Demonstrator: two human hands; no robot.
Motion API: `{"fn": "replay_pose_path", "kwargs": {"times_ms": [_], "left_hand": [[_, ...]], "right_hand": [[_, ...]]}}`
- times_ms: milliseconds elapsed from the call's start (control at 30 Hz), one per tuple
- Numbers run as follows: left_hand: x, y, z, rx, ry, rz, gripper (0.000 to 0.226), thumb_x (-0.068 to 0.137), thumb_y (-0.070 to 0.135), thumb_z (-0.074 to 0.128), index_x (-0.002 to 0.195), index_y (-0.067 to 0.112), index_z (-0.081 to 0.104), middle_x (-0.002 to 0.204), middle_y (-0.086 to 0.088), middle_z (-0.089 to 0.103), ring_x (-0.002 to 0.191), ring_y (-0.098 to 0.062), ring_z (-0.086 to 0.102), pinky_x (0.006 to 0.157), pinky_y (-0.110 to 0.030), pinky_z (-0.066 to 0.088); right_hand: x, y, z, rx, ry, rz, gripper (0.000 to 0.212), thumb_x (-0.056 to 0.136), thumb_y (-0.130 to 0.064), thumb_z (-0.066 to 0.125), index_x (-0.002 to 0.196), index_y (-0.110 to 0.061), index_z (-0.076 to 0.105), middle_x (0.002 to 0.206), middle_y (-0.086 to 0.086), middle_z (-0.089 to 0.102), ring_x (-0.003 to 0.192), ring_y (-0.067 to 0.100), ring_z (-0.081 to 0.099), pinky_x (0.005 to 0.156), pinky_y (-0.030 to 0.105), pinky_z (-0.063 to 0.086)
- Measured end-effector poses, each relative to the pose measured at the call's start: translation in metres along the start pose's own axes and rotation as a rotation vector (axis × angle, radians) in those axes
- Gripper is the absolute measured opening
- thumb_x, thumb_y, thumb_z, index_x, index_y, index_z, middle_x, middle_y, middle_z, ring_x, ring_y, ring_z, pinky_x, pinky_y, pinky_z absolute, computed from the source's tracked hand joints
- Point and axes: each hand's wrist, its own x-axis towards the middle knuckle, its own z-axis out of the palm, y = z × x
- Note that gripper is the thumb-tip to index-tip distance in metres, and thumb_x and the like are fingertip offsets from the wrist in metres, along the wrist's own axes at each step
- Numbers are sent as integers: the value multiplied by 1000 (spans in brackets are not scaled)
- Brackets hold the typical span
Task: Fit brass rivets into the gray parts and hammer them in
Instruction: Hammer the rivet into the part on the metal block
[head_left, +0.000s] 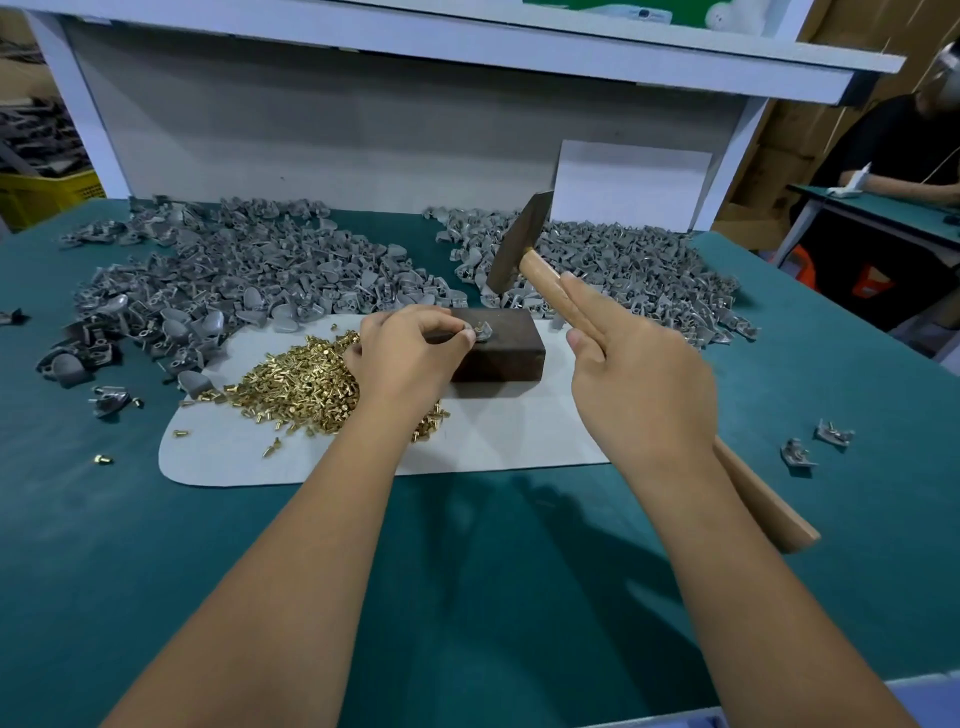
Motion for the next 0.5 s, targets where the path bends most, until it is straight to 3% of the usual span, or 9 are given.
{"fn": "replay_pose_path", "kwargs": {"times_ms": [167, 300, 500], "left_hand": [[0, -1, -1, -15, 2, 13, 13, 87, 48, 67, 74, 48, 66, 110, 27, 61, 129, -17, 35, 91, -41, 16], [0, 2, 0, 8, 9, -14, 23, 86, 49, 68, 65, 52, 60, 111, 24, 63, 129, -18, 36, 87, -37, 14], [0, -1, 1, -12, 27, 12, 23, 86, 48, 69, 65, 52, 61, 97, 30, 58, 125, -13, 33, 87, -36, 13]], "right_hand": [[-5, 0, 3, 0, 26, -15, 50, 94, -27, 52, 135, -52, 40, 79, 2, 62, 60, 22, 40, 53, 31, 31], [-13, -5, 10, -132, -115, -95, 57, 96, -26, 46, 138, -57, 26, 83, -1, 59, 64, 22, 42, 53, 31, 29], [-1, -7, 1, -25, 133, -40, 54, 94, -22, 52, 138, -51, 36, 70, 2, 58, 49, 20, 41, 43, 23, 24]]}}
